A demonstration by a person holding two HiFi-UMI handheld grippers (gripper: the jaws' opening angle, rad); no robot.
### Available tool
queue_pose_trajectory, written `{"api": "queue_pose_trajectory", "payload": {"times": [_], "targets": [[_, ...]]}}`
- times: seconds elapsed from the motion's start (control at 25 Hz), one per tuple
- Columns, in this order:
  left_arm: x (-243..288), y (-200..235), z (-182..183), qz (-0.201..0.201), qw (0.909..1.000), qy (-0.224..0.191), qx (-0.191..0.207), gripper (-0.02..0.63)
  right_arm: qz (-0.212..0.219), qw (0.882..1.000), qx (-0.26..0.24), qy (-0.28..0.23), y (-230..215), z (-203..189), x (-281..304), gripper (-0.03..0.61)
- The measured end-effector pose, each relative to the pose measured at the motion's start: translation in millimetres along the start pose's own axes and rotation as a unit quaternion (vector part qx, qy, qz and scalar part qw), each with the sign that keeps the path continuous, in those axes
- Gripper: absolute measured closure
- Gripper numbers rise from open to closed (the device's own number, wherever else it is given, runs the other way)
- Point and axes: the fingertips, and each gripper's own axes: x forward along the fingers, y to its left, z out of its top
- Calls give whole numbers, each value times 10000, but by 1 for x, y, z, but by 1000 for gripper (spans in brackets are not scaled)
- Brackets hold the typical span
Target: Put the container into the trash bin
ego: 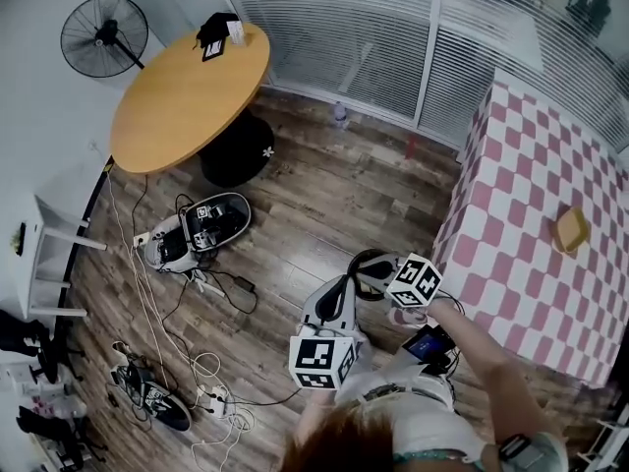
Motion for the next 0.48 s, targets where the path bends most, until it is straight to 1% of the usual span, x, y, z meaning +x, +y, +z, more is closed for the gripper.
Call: {"api": "queue_pose_trajectory", "payload": {"times": [0.24,0.48], "targets": [[-1,-4,9,-19,9999,-131,56,604,-142,9962,-484,-708,30,55,-35,584],[-2,-13,26,-80,9992,-322,215,604,-535,9838,-863,-1480,52,105,-83,584]]}}
